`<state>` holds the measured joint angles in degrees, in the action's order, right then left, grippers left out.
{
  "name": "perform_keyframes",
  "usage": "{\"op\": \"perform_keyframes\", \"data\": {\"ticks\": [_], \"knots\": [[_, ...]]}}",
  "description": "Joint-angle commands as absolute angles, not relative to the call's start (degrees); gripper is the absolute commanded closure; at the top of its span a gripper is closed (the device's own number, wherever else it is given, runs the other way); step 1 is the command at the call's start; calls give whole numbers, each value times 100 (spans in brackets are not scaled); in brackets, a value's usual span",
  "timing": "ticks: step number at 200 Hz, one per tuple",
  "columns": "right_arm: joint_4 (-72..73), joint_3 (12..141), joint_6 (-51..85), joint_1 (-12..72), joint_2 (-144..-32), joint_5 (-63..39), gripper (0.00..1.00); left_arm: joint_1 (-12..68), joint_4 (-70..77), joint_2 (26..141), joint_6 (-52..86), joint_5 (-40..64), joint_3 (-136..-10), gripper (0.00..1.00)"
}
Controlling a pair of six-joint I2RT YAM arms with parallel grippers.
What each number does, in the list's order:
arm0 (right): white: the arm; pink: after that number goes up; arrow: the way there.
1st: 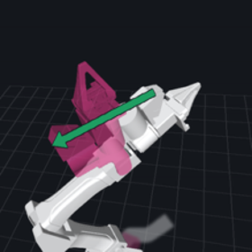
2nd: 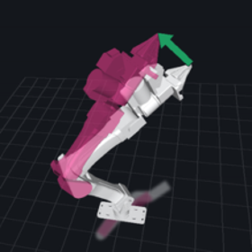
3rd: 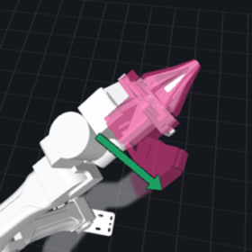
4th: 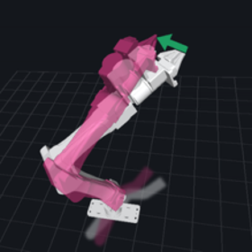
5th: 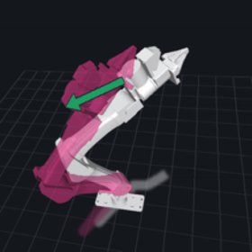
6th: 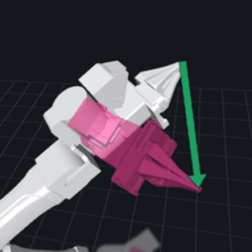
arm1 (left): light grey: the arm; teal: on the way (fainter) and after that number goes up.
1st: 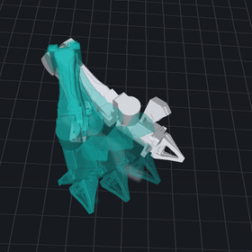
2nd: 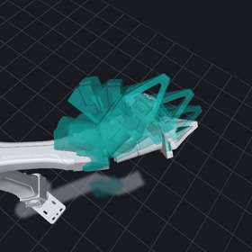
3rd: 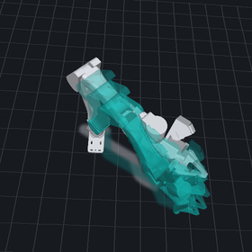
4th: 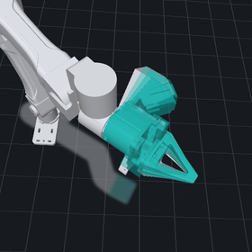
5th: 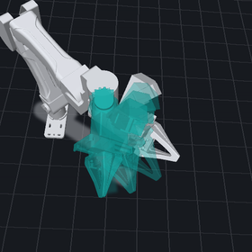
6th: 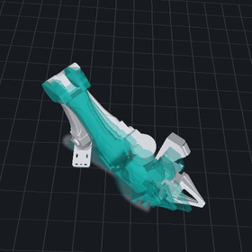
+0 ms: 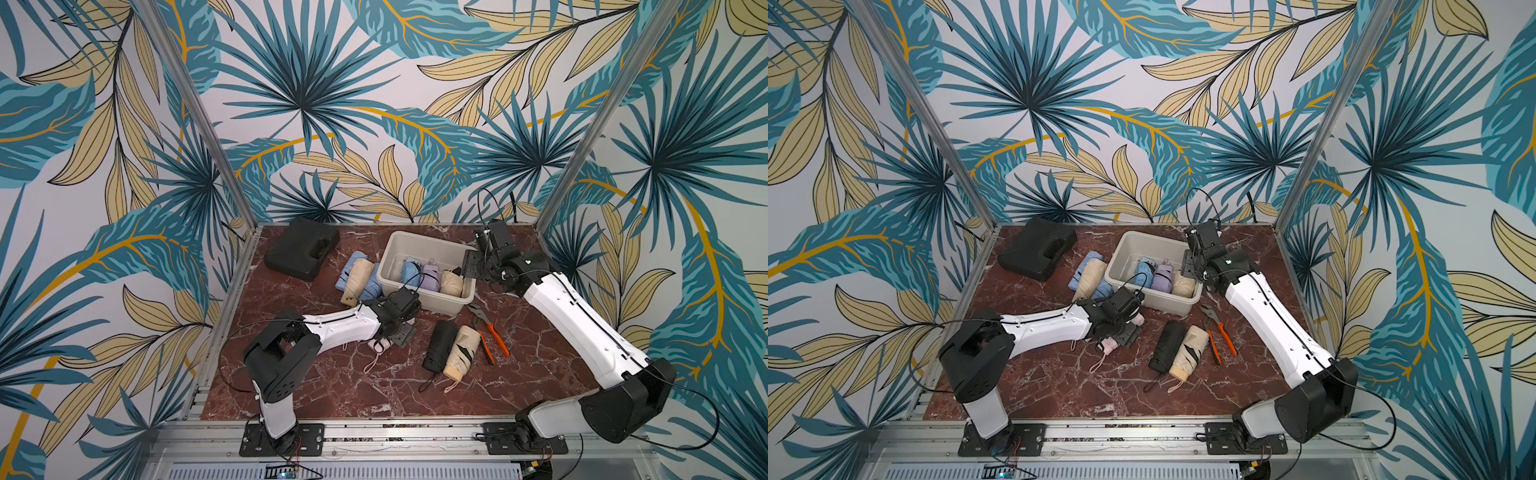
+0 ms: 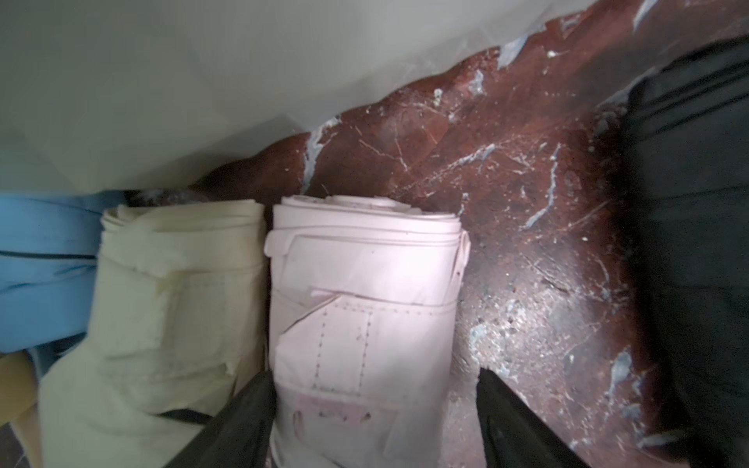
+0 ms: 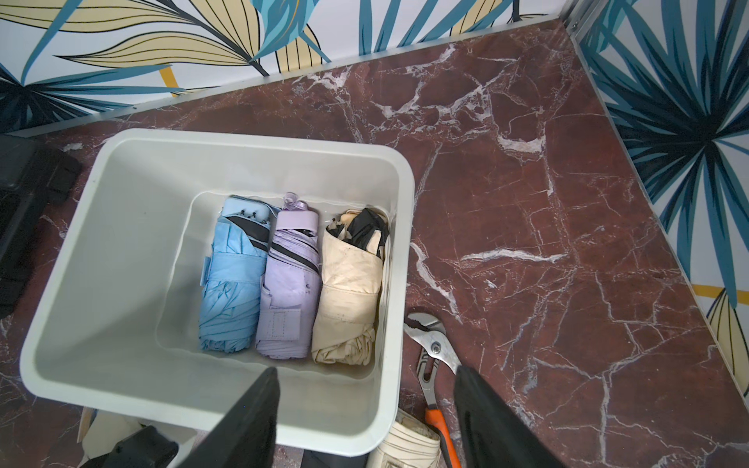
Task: Put the umbrella into the storage box
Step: Pick up the umbrella from the center of the board.
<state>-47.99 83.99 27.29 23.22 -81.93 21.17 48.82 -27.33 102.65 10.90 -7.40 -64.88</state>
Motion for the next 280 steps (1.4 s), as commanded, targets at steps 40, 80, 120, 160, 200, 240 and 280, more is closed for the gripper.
{"op": "perform_keyframes", "data": {"ticks": [40,80,120,160,200,240,280], "knots": [[-4758,8319,2354,2307,-8016,2125,30,5208,-2914,9886,1056,586,-6080,25],[-4519,8335,1303,2307,-7917,1580,29,5203,-2402,9138,1378,310,-5630,16],[-3999,8171,-237,2310,-7616,198,27,5131,-1620,8097,2013,-702,-5253,12],[-3458,7420,-2086,2358,-7051,-1164,27,4792,-640,6888,3259,-1899,-4556,12],[-3495,6647,-3749,2483,-6601,-2573,27,4260,-735,5894,4362,-2548,-4202,12],[-3761,6219,-5115,3016,-6710,-2905,19,3880,-699,5366,4789,-2677,-3917,12],[-4227,6275,-6217,3810,-7458,-2174,16,3729,-768,5033,5073,-2949,-3784,11]]}}
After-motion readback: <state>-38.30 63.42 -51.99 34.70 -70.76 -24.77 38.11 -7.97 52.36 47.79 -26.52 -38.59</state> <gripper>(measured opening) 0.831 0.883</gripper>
